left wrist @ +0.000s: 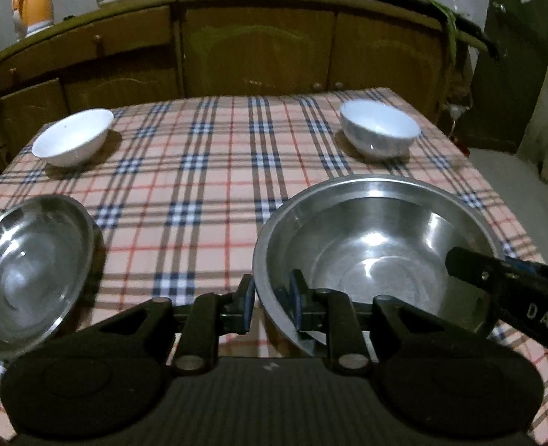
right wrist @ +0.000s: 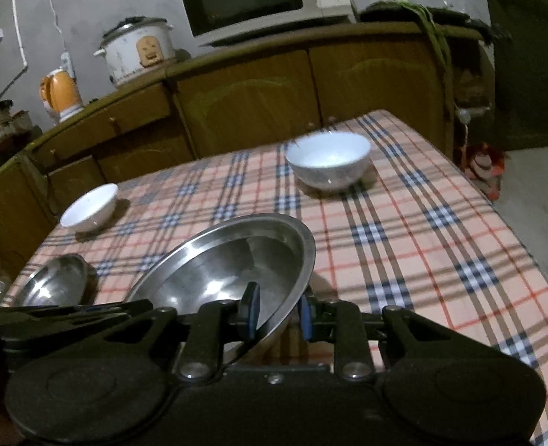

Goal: Organize plates and bowls

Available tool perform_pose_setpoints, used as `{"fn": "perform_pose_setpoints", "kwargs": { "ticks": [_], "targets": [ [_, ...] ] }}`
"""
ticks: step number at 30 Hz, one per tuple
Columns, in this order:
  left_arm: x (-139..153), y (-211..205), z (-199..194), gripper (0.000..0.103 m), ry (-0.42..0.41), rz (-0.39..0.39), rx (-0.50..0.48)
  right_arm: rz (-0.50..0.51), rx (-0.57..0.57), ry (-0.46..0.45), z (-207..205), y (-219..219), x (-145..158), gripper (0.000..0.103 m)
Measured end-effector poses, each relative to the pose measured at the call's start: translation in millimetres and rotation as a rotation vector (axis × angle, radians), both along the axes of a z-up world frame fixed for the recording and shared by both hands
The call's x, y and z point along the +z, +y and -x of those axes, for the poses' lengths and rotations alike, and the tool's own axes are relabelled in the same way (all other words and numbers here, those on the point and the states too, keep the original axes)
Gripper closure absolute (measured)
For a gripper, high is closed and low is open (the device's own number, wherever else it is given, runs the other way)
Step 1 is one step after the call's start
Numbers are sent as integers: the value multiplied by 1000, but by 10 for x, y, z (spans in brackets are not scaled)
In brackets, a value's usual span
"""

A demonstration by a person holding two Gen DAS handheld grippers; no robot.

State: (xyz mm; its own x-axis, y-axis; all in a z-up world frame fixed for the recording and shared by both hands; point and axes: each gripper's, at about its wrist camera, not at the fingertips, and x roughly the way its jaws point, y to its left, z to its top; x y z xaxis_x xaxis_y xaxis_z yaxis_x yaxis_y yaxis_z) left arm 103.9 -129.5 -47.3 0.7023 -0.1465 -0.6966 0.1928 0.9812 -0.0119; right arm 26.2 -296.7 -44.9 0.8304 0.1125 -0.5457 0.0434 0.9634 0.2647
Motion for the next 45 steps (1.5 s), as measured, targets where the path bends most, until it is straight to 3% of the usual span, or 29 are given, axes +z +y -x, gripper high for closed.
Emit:
{"fn": "perform_pose_setpoints", "kwargs": {
  "ticks": [12, 29, 34, 39, 45],
  "targets": [
    [-213, -70, -25, 81, 15, -19, -6, 0, -18, 38, -57, -47, -242, 73],
    [-246, -78, -22, 74, 9, -19, -26, -6, -51, 75, -96, -70, -323, 72],
    [-218, -12, -39, 54, 10, -8, 7, 2, -96, 75, -82, -112, -295, 64],
    [-152, 42, -41, 42, 4, 4, 18, 19, -121, 47, -51, -138, -205, 45],
    [-33, 122, -44, 30, -5, 11, 28, 26, -115, -11, -27, -101, -30, 31]
  ]
}}
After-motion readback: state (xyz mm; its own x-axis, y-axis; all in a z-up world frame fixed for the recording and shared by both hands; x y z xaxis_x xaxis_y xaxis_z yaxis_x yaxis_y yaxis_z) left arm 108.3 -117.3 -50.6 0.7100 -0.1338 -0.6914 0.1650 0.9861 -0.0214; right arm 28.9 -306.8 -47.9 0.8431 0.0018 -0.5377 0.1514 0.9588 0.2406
